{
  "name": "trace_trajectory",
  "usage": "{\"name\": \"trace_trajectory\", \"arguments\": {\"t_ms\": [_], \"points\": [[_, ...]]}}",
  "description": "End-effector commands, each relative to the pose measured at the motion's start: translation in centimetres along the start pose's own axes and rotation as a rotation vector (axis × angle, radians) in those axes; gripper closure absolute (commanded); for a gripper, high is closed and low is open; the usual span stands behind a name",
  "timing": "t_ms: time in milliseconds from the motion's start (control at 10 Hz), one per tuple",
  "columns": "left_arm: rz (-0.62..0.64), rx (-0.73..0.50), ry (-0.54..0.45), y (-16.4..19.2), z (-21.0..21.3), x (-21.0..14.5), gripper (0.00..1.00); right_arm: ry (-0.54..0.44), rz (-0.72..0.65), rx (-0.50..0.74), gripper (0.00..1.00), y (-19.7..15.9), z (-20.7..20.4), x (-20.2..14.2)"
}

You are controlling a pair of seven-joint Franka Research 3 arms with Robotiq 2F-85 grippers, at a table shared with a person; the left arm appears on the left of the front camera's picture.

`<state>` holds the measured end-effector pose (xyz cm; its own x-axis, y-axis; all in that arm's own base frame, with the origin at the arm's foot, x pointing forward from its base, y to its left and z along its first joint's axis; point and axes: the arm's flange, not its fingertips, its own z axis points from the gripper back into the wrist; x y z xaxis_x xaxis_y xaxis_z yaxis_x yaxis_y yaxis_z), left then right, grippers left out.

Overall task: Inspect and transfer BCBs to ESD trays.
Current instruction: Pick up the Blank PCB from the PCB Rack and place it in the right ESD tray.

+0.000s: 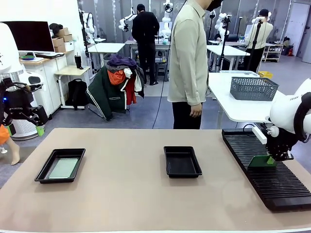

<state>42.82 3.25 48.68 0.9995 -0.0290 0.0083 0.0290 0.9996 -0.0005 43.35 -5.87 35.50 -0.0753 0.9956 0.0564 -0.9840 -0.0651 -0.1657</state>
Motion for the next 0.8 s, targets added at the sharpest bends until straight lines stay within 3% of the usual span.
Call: {"name": "trace_trajectory", "arguments": {"t_ms": [0, 100, 400, 700], "points": [[-0.007, -0.001, -0.008, 0.1, -0.1, -0.1, 0.00, 0.021, -0.009, -0.019, 0.95, 0.6, -0.3, 0.2], [-0.007, -0.001, -0.008, 0.1, -0.1, -0.1, 0.00, 0.023, -0.009, -0.019, 1.00, 0.6, -0.2, 0.2], [-0.007, -0.001, -0.008, 0.1, -0.1, -0.1, 0.00, 0.031, -0.010, -0.042, 1.00, 0.6, 1.4, 0.1], [-0.007, -0.001, -0.008, 0.1, -0.1, -0.1, 0.00, 0.038, -0.002, -0.060, 1.00, 0.9, 6.2, 0.3]]}}
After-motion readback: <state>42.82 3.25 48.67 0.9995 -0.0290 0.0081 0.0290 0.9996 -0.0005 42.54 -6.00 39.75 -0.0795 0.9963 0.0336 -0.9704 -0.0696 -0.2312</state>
